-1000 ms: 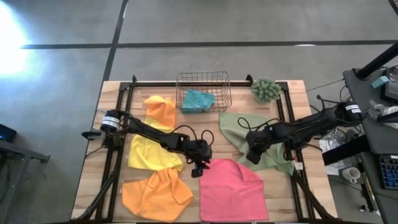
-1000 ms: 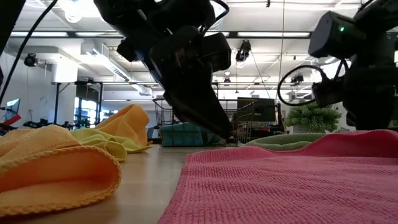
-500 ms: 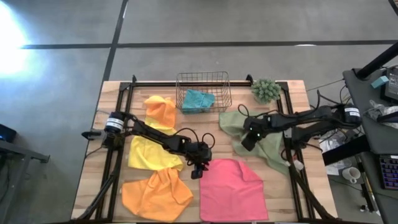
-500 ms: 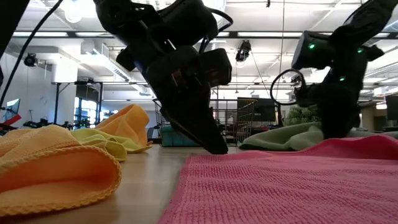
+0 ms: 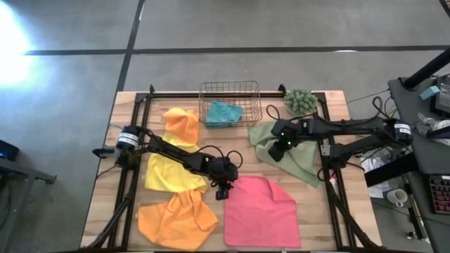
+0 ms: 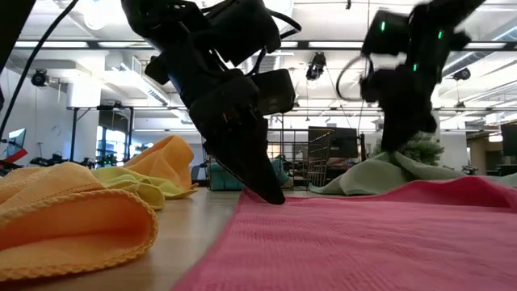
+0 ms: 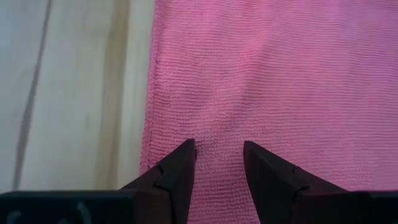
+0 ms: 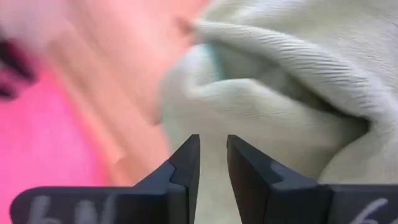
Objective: Fold microfiber towels
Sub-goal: Fold the pink microfiber cloth
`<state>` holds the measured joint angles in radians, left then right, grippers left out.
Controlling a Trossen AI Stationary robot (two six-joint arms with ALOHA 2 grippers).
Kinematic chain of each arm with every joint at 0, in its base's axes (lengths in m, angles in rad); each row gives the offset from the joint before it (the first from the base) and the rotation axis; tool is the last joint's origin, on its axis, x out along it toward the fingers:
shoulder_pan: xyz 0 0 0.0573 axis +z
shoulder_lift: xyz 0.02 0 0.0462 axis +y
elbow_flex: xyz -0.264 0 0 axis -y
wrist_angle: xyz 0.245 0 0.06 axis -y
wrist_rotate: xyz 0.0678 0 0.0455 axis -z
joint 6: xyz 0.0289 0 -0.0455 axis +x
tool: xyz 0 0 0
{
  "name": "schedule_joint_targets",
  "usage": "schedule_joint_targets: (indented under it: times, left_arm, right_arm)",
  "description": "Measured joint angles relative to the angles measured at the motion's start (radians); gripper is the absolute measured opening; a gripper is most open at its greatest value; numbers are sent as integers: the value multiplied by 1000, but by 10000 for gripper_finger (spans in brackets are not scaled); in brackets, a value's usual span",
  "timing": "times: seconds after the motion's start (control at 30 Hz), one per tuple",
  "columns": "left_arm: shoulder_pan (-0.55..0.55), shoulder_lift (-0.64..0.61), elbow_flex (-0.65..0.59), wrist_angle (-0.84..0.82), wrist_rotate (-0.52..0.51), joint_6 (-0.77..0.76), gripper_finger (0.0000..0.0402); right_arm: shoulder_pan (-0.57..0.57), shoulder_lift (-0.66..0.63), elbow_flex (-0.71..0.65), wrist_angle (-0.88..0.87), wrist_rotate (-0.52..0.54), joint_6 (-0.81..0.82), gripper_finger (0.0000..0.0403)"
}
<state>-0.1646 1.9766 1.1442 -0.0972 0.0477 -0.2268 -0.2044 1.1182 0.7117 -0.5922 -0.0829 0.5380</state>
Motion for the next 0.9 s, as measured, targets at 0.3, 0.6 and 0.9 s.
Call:
schedule_joint_targets:
  times: [0.3, 0.6, 0.9]
  left_arm:
    - [11, -2, -2, -22, -24, 5, 125]
    - [24, -6, -4, -23, -28, 6, 125]
    - [27, -23, -7, -26, -46, 28, 125]
  right_arm:
    - [395, 15, 109, -55, 18, 280, 73]
    - [651, 181, 119, 38, 112, 528, 73]
    - [674, 410, 232, 96, 112, 511, 73]
